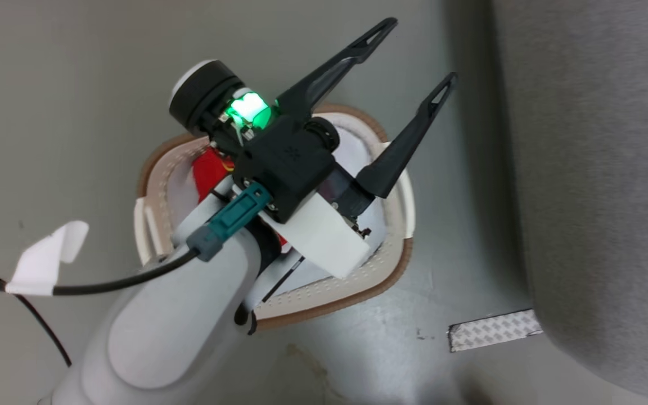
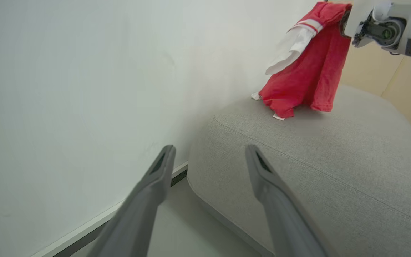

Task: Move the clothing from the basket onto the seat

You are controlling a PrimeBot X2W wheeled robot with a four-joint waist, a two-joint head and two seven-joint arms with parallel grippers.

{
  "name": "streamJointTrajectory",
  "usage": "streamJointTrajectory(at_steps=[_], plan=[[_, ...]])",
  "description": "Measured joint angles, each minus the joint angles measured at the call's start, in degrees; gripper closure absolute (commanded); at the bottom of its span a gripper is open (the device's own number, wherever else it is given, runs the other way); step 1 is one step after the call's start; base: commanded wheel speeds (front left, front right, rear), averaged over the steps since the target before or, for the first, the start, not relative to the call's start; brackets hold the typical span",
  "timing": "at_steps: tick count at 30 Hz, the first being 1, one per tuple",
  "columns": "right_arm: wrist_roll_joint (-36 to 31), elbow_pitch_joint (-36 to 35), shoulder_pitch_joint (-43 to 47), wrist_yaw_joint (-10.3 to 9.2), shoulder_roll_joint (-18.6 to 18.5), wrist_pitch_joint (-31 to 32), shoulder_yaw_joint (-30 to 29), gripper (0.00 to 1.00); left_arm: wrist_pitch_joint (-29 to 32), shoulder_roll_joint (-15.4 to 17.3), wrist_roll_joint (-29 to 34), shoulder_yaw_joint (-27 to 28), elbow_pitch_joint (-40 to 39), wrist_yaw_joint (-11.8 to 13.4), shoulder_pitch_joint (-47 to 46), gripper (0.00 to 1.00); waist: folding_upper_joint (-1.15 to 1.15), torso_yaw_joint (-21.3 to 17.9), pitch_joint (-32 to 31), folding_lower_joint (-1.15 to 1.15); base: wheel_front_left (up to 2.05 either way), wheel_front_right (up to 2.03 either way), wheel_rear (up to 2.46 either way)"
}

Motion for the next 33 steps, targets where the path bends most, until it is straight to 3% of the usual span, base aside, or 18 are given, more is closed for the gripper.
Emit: streamJointTrajectory(at_steps=[2, 4, 5, 11, 14, 20, 26, 33], plan=[[-3.8, 4.9, 0.8, 0.0, 0.8, -0.8, -2.6, 1.0, -0.2, -0.3, 0.0, -0.3, 0.0, 0.0, -0.4, 0.0, 0.0, 1.3, 1.1, 0.0, 0.0, 0.0, 0.0], [-7.0, 9.4, 2.7, 0.0, 3.2, -1.7, -4.1, 0.56, -0.3, -0.6, 0.0, -0.6, 0.3, 0.1, -0.5, 0.0, 0.0, 2.3, 1.9, 0.0, 0.0, 0.0, 0.0], [-8.5, 11.5, 3.9, 0.0, 4.5, -2.5, -4.9, 0.01, -0.4, -0.6, 0.0, -0.7, 0.5, 0.2, -0.5, 0.0, 0.0, 2.6, 2.0, 0.0, 0.0, 0.0, 0.0], [-12.3, 17.6, 5.4, 0.0, 10.0, -5.4, -6.5, 0.0, -0.2, 0.3, 0.0, -0.4, 1.3, 0.6, 0.0, 0.0, 0.0, 1.4, 1.0, -0.01, 0.0, 0.0, 0.0], [-12.5, 18.4, 6.7, 0.0, 13.1, -6.9, -4.0, 0.0, -0.3, 1.3, -0.5, 0.2, 1.8, 0.9, 1.3, 0.0, 0.0, 0.5, -0.5, -0.01, 0.0, 0.0, 0.0], [-10.2, 17.1, 13.3, 0.0, 16.0, -9.1, 1.3, 0.0, -2.4, 2.4, -2.2, 1.2, 3.9, 2.1, 5.7, 0.0, 0.0, -0.9, -5.5, -0.02, 0.0, 0.0, 0.0], [-6.5, 10.1, 22.8, 0.0, 17.1, -10.0, 5.4, 0.0, -5.5, 3.5, -4.7, 2.6, 7.2, 4.1, 12.1, 0.0, 0.0, -1.9, -12.5, -0.03, 0.0, 0.0, 0.0], [-3.1, -5.6, 35.1, 0.0, 18.8, -10.2, 6.9, 0.0, -9.5, 3.8, -7.2, 4.7, 10.7, 6.5, 18.9, 0.0, 0.0, -2.1, -21.5, -0.04, 0.0, 0.0, 0.0]])
